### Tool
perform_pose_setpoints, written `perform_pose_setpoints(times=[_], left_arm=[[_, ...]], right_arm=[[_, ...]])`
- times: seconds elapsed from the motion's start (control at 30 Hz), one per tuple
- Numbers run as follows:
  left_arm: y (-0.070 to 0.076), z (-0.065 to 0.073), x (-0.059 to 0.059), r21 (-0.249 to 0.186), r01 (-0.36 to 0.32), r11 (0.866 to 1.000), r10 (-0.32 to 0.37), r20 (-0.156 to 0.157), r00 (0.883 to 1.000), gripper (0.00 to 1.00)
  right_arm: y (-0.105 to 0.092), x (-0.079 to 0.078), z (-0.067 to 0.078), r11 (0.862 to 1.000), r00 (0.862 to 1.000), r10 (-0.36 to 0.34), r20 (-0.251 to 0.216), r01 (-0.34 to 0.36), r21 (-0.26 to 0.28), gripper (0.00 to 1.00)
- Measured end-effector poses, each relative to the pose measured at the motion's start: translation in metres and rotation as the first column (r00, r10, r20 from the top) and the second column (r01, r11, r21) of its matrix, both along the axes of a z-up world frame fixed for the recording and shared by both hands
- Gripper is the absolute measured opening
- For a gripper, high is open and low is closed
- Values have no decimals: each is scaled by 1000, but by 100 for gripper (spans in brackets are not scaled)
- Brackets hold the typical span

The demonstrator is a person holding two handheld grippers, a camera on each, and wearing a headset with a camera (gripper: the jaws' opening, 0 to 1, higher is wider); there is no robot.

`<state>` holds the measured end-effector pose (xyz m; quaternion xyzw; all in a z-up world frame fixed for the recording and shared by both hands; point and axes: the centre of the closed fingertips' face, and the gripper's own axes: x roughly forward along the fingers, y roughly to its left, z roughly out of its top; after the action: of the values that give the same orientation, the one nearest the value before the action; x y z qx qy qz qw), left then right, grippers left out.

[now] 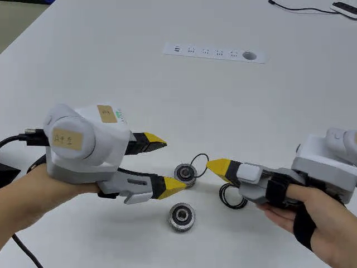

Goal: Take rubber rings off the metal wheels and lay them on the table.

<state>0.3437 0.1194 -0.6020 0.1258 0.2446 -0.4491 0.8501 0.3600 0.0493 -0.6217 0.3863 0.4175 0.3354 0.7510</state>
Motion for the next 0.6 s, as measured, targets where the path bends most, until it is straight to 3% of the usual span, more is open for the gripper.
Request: perform_pose_setpoints(times=[0.13, 0.23, 0.33, 0.6], left_arm=[[2, -3, -5, -25, 1, 1000, -1, -6, 1000, 58], [5, 1, -4, -80, -47, 996, 47, -6, 999, 63], [12, 13, 2, -161, -125, 979, 128, 10, 992, 65], [26, 12, -3, -151, -168, 974, 173, 21, 985, 69]], right_arm=[[-15, -5, -5, 999, 999, -42, -26, 42, 3, 2], [-24, -10, -11, 998, 997, -64, -46, 64, -3, 2], [-32, -15, -16, 996, 994, -88, -62, 87, -9, 2], [-39, -21, -20, 994, 990, -110, -86, 109, -18, 2]])
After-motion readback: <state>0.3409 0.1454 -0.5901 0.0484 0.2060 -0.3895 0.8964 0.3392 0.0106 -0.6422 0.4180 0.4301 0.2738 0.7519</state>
